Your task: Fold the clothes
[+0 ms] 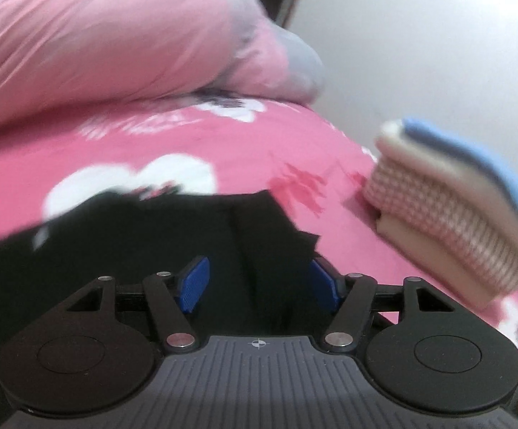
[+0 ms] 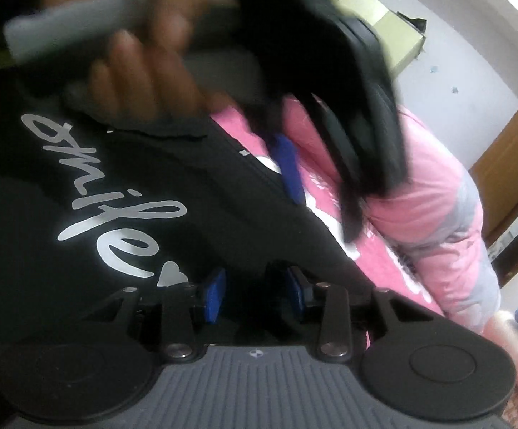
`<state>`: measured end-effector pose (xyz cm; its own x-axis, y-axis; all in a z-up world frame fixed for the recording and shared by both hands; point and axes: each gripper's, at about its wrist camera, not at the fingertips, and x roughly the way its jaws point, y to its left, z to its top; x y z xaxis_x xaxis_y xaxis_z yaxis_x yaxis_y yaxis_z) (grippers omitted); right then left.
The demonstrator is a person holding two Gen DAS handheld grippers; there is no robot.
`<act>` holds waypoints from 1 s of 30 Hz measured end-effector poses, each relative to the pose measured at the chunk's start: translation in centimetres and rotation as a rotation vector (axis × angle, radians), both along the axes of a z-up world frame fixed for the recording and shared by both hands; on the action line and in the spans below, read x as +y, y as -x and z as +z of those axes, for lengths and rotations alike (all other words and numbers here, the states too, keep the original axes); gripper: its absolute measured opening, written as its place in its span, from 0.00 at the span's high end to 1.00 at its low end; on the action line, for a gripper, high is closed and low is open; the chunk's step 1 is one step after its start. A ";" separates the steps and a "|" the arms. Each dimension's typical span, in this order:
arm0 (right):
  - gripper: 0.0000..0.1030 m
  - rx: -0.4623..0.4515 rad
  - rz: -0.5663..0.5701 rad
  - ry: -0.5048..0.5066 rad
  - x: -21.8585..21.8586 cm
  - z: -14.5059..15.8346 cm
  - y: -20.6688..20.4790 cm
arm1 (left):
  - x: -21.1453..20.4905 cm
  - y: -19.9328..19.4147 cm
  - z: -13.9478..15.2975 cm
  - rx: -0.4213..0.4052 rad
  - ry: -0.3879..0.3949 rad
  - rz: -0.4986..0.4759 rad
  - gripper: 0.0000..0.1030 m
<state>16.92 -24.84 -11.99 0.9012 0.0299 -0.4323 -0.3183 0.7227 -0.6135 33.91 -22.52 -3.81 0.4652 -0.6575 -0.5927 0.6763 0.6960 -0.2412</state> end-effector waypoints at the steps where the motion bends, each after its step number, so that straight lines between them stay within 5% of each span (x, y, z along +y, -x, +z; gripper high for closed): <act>1: 0.62 -0.005 -0.001 0.000 0.1 -0.1 0.1 | -1.4 -0.1 -0.2 -0.019 -0.028 -0.020 0.39; 10: 0.64 -0.049 0.009 0.036 1.0 -1.1 1.2 | -10.2 -0.2 -2.4 -0.126 -0.270 -0.187 0.42; 13: 0.64 -0.053 0.009 0.037 1.1 -1.2 1.4 | -11.2 -0.3 -3.4 -0.135 -0.335 -0.184 0.58; 21: 0.64 -0.062 0.010 0.043 1.5 -1.5 2.2 | -9.8 -2.8 -2.8 0.010 -0.216 -0.103 0.76; 23: 0.64 -0.062 0.010 0.042 1.4 -1.5 2.3 | -9.5 -3.1 -2.8 0.032 -0.194 -0.092 0.90; 30: 0.64 -0.063 0.010 0.037 2.0 -1.6 3.6 | -5.6 -5.1 -1.6 0.108 -0.025 0.030 0.98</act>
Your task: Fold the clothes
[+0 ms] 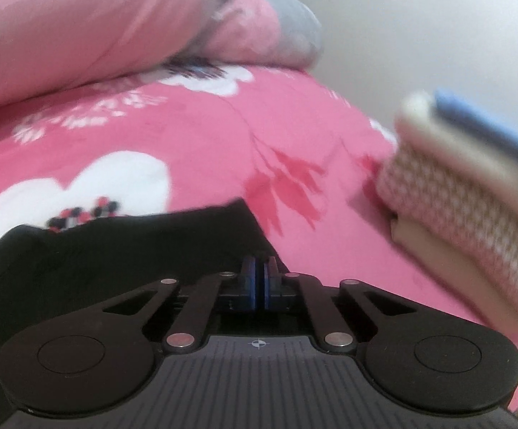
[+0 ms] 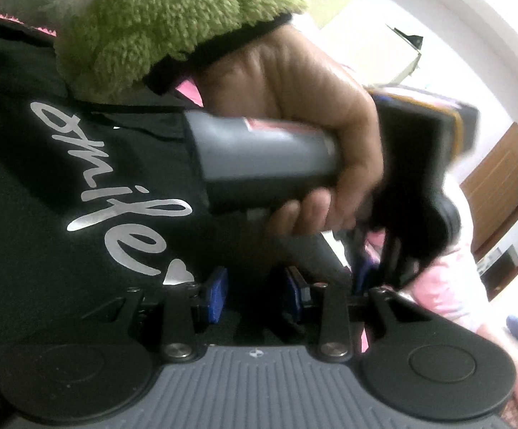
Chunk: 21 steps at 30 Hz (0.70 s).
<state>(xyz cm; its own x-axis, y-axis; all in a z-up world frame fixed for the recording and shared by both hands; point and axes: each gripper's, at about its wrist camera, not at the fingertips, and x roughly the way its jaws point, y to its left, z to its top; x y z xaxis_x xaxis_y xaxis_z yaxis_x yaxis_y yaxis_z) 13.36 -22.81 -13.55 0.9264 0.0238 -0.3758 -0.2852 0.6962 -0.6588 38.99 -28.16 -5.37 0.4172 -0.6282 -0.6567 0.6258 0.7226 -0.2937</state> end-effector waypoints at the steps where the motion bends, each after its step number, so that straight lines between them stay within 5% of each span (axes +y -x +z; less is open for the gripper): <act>1: 0.64 0.000 0.000 0.000 0.0 0.0 0.1 | 0.9 -0.2 0.2 0.007 0.025 0.030 0.98; 10: 0.64 -0.016 -0.005 0.010 -0.2 -0.3 0.4 | 8.5 -1.8 -0.7 0.088 0.149 0.252 0.99; 21: 0.76 -0.017 -0.019 -0.001 -1.0 0.4 1.1 | 10.5 -2.3 -2.8 0.153 0.194 0.266 0.99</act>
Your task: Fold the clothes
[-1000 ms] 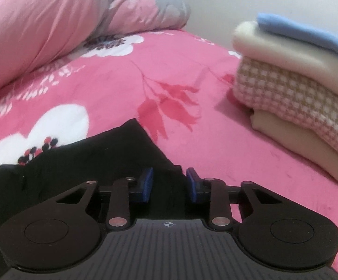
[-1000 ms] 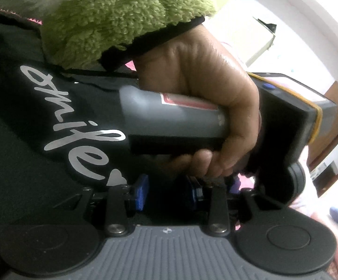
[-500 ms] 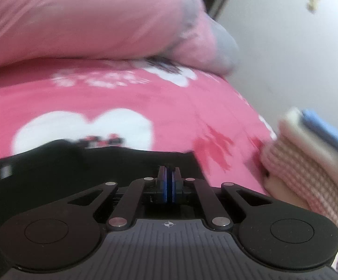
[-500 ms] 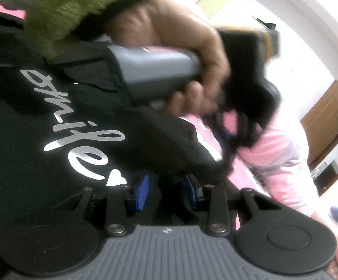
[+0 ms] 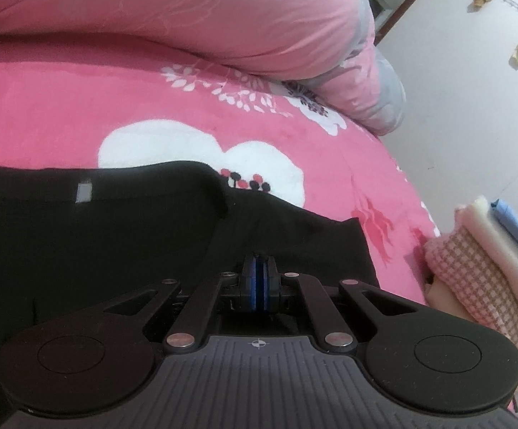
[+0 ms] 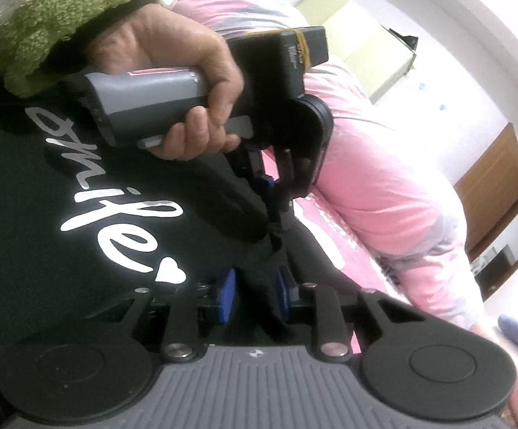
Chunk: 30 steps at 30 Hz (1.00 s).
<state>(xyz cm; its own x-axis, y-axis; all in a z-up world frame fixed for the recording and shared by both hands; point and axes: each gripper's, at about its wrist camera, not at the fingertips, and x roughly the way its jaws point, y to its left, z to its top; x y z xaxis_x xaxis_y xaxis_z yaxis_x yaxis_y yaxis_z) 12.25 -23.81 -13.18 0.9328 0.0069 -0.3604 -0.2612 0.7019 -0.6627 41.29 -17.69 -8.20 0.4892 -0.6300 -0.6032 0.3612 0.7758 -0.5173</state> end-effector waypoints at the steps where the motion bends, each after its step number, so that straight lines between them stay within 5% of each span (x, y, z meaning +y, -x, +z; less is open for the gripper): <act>1: 0.78 0.001 -0.001 0.000 -0.3 0.2 -0.6 | 0.1 0.0 -0.1 0.002 -0.002 0.001 0.99; 6: 0.87 -0.005 -0.011 -0.040 -2.4 3.1 -5.1 | 0.4 0.0 -0.2 0.011 -0.003 -0.008 0.97; 8: 0.86 -0.008 -0.038 -0.136 -4.0 4.4 -5.4 | 0.7 0.1 0.1 0.004 -0.015 -0.008 0.88; 12: 0.85 -0.001 -0.136 -0.530 -10.4 8.4 -5.8 | 2.1 1.3 1.0 -0.042 -0.046 0.019 0.73; 16: 0.83 0.032 -0.210 -1.073 -18.5 10.9 -5.2 | 2.9 3.6 1.7 -0.032 -0.028 -0.054 0.68; 19: 0.83 0.142 -0.186 -1.417 -22.6 9.1 -5.9 | 1.7 5.8 1.0 0.015 0.004 -0.203 0.63; 22: 0.82 0.271 -0.168 -1.663 -24.9 6.3 -6.7 | -0.3 8.3 0.3 -0.037 -0.071 -0.303 0.56; 24: 0.82 0.354 -0.165 -1.752 -25.3 4.7 -6.6 | -1.5 9.8 0.2 -0.115 -0.134 -0.338 0.52; 30: 0.82 0.432 -0.230 -1.738 -24.6 2.2 -8.2 | -3.3 12.2 0.2 -0.277 -0.263 -0.412 0.53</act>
<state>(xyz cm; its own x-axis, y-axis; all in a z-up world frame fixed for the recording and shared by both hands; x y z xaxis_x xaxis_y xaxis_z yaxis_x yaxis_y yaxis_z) 20.49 -48.38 -10.98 0.8219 0.4987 -0.2751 -0.0056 0.4901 0.8717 29.13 -20.95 -7.98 0.3966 -0.6483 -0.6499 0.7567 0.6317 -0.1685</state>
